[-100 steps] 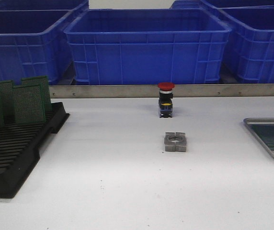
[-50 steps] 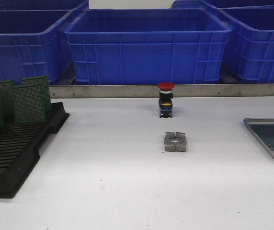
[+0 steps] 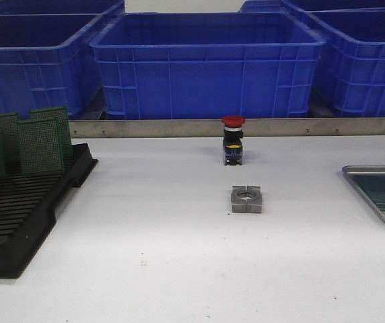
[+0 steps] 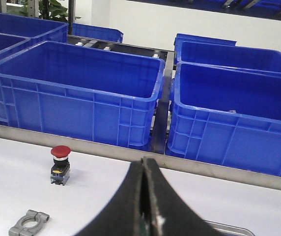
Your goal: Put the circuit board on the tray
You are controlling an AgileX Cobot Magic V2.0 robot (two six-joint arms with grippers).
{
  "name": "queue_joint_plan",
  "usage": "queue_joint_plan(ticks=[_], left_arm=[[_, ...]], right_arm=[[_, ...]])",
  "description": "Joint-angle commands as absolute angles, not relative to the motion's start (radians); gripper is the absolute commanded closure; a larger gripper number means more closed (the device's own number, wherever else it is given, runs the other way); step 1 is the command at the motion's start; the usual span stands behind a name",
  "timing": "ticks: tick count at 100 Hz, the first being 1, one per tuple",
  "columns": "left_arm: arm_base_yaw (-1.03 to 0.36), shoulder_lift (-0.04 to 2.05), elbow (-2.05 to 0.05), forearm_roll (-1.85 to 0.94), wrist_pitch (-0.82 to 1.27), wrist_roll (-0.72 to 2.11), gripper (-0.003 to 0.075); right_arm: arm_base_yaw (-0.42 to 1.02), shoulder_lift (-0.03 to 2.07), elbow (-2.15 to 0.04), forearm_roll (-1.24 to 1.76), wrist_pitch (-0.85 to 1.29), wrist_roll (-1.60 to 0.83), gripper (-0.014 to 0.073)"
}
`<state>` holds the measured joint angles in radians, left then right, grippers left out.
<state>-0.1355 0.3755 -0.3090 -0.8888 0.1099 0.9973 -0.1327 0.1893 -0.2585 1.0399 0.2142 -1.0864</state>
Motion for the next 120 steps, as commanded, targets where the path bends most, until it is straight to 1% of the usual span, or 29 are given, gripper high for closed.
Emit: queue_joint_plan(ticks=[1, 55, 60, 63, 69, 75, 80, 93, 104, 120], left_arm=[[-0.134, 0.379, -0.337, -0.903, 0.068, 0.990, 0.0738], [-0.134, 0.379, -0.337, -0.878, 0.047, 0.988, 0.0738], [-0.134, 0.379, -0.337, -0.823, 0.042, 0.966, 0.0738], [-0.134, 0.379, -0.337, -0.748, 0.042, 0.904, 0.0738], [-0.134, 0.374, -0.337, -0.562, 0.040, 0.734, 0.0739], [-0.132, 0.364, -0.337, -0.345, 0.040, 0.498, 0.0739], [-0.132, 0.351, -0.337, -0.225, 0.040, 0.381, 0.0738], [-0.132, 0.300, -0.323, 0.010, 0.038, 0.198, 0.0738], [-0.132, 0.228, -0.276, 0.117, 0.038, 0.072, 0.0739], [-0.103, 0.122, -0.163, 0.121, 0.032, 0.049, 0.0739]], right_arm=[[-0.134, 0.198, -0.282, 1.061, 0.168, -1.094, 0.0663], [-0.134, 0.198, -0.282, 1.061, 0.168, -1.094, 0.0663], [-0.134, 0.198, -0.282, 1.061, 0.168, -1.094, 0.0663], [-0.134, 0.198, -0.282, 1.061, 0.168, -1.094, 0.0663], [-0.134, 0.198, -0.282, 1.061, 0.168, -1.094, 0.0663], [-0.134, 0.198, -0.282, 1.061, 0.168, -1.094, 0.0663], [-0.134, 0.198, -0.282, 1.061, 0.168, -1.094, 0.0663], [-0.134, 0.198, -0.282, 1.061, 0.168, -1.094, 0.0663], [-0.134, 0.198, -0.282, 1.061, 0.168, -1.094, 0.0663], [-0.134, 0.198, -0.282, 1.062, 0.168, -1.094, 0.0663]])
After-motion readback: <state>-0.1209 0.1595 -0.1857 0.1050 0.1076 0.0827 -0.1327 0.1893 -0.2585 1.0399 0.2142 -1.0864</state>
